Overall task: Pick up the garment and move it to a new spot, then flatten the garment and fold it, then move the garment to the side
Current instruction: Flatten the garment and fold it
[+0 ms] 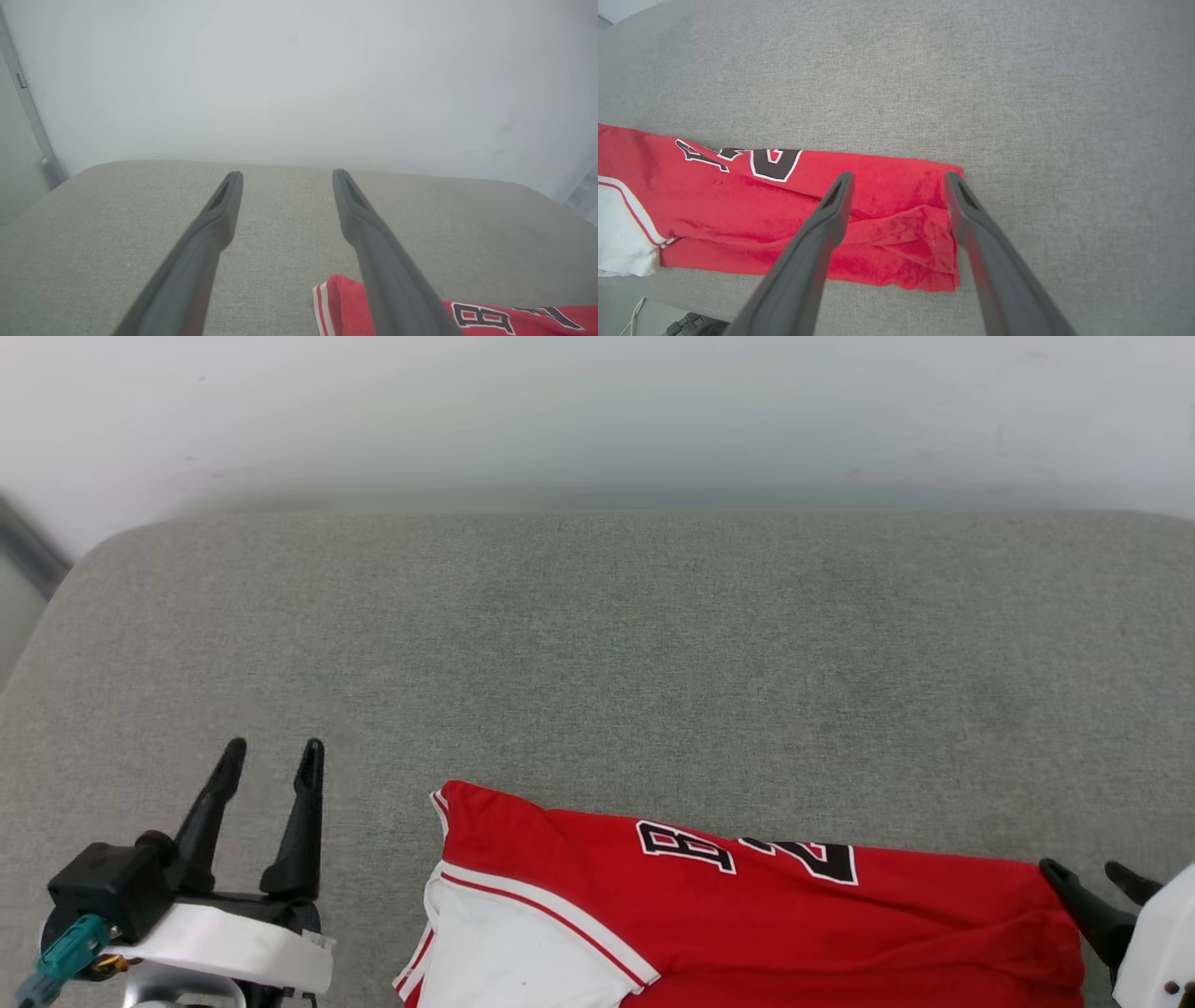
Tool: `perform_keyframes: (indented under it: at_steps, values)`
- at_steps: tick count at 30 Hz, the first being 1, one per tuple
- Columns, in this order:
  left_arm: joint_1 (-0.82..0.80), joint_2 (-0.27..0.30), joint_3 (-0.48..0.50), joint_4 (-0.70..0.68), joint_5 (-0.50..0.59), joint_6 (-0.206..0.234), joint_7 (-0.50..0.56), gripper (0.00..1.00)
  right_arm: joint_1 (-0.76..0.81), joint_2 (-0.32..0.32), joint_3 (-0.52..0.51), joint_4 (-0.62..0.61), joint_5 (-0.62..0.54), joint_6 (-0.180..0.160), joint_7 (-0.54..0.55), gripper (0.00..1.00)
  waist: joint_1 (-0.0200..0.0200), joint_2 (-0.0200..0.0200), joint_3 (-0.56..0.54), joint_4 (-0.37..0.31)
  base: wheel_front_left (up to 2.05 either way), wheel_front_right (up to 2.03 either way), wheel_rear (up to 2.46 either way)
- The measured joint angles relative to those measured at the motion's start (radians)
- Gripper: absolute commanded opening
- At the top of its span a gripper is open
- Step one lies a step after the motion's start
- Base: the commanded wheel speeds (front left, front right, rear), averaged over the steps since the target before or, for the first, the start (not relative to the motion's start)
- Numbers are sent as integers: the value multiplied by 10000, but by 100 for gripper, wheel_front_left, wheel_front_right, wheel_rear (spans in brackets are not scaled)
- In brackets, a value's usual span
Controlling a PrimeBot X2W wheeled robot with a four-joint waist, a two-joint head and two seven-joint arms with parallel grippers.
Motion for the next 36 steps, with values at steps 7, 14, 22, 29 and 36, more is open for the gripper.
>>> perform_keyframes:
  at_steps: [7, 14, 22, 29, 36]
  values:
    - [390, -1294, 1486, -694, 2243, 67, -58, 100, 380, 1028, -1022, 257, -453, -2, 40, 100, 0, 0, 128, 115, 0, 0, 0]
    - [661, -2240, 2299, -813, 3638, -775, -69, 100, 444, 1519, -1651, 1043, -627, -2, -82, 100, 0, 0, 366, 230, 0, 0, 0]
    - [574, -2926, 3051, -706, 4299, -1762, -69, 100, 164, 1638, -1789, 2249, -454, -2, -370, 100, 0, 0, 806, 414, 0, 0, 0]
    - [332, -3312, 3335, -546, 4671, -2201, -69, 100, -6, 1559, -1586, 2796, -109, -2, -598, 100, 0, 0, 1180, 642, 0, 0, 0]
    - [276, -3578, 3452, -397, 4844, -2408, -69, 100, -110, 1336, -911, 3033, 474, -79, -995, 100, 0, 0, 1213, 726, 0, 0, 0]
